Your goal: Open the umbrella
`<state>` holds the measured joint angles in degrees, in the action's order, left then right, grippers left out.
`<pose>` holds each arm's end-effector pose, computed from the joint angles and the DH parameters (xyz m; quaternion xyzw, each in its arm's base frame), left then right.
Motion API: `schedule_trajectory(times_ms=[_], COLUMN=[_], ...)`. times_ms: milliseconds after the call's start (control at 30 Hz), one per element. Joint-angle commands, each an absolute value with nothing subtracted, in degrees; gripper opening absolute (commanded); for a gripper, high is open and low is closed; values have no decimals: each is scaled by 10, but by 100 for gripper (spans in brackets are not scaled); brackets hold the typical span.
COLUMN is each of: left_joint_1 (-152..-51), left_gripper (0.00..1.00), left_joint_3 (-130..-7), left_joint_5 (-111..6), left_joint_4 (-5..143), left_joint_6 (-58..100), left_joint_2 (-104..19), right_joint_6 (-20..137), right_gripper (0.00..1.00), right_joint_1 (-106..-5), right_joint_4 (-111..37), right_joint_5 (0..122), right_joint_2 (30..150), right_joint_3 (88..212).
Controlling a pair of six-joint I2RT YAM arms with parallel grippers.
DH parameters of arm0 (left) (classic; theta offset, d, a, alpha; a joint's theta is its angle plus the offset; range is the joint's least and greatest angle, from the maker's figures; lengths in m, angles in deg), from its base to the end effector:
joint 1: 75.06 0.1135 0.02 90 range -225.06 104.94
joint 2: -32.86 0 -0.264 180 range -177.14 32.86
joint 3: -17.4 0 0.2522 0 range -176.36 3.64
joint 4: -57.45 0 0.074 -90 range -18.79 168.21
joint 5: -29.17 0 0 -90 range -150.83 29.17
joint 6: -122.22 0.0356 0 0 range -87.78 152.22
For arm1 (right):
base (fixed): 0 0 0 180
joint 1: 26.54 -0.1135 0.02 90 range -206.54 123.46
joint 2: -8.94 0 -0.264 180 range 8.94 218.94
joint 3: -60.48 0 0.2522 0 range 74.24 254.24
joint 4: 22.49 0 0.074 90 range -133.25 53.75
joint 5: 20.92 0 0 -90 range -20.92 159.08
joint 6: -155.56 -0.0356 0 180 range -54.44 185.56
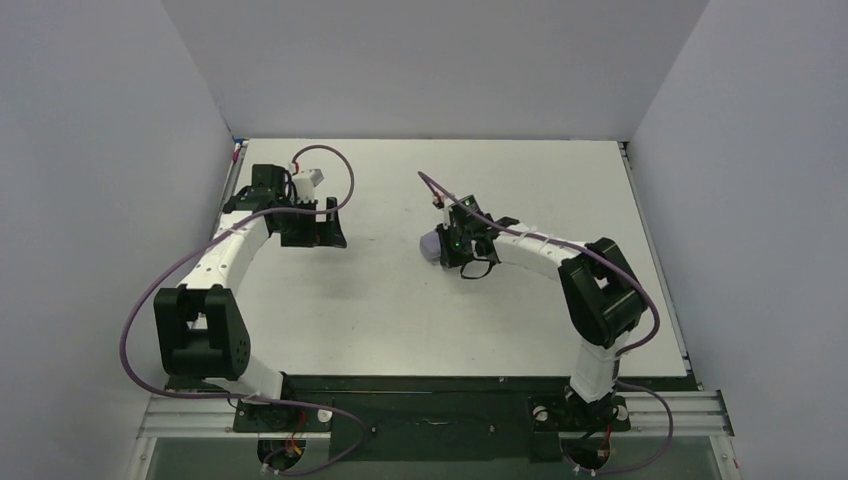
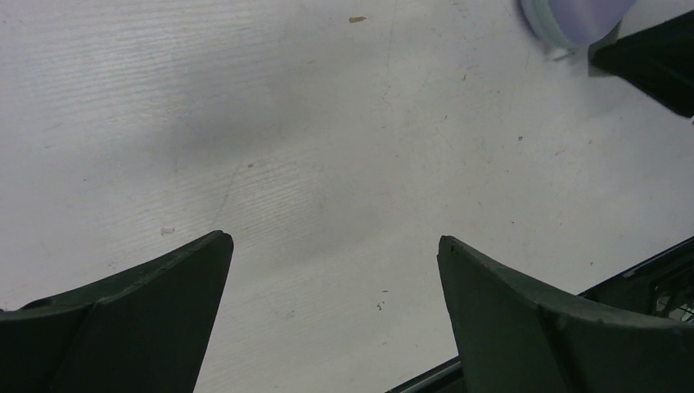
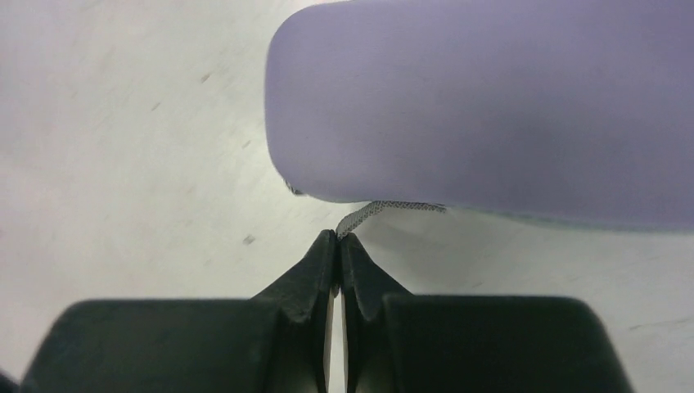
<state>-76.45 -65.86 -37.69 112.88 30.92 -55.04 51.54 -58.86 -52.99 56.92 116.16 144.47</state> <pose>0.3145 -0.0216 0.2644 0.0525 0.9464 -0.1996 0.2484 0.3292 0.2171 0.1785 -0.1828 0.9277 0.2143 0.2449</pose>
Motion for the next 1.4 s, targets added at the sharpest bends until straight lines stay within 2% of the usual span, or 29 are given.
schedule_trajectory(times_ms=[0,33,100,133,167,233,300,367,567,833,1067,1167,1233,1367], left_joint_1=[-764,-765,-765,-765,-765,-766,-765,-765,-766,-764,-766,-778,-792,-865], left_gripper=[97,97,97,97,97,97,97,97,97,97,97,97,97,97], left_joint_3=[-647,-644,-634,-623,-617,-598,-574,-548,-452,-437,-330,-293,-275,-222], left_joint_5=[-331,-328,-326,-325,-326,-328,-329,-326,-294,-287,-250,-229,-230,-247], left_joint_4=[1096,1094,1081,1068,1060,1025,994,964,832,790,620,602,592,539], left_joint_6=[306,305,304,304,304,307,310,316,338,286,272,312,333,362], left_joint_2=[-552,-552,-550,-542,-538,-519,-484,-456,-366,-370,-311,-298,-287,-256], right_joint_6=[450,455,479,511,529,588,670,720,880,905,969,992,1008,1059], right_gripper=[2,8,33,38,49,62,71,74,77,81,81,74,62,55], right_joint_1=[-639,-642,-643,-637,-633,-619,-600,-578,-567,-587,-588,-585,-583,-585], right_joint_4=[-481,-481,-490,-516,-534,-606,-683,-706,-748,-798,-797,-798,-798,-797], right_joint_5=[537,536,524,507,497,464,433,420,484,515,552,565,568,559], right_joint_2=[1090,1087,1081,1080,1079,1074,1063,1047,1069,1157,1199,1206,1198,1155], right_joint_3=[1391,1389,1396,1413,1424,1463,1491,1512,1562,1607,1588,1578,1562,1501])
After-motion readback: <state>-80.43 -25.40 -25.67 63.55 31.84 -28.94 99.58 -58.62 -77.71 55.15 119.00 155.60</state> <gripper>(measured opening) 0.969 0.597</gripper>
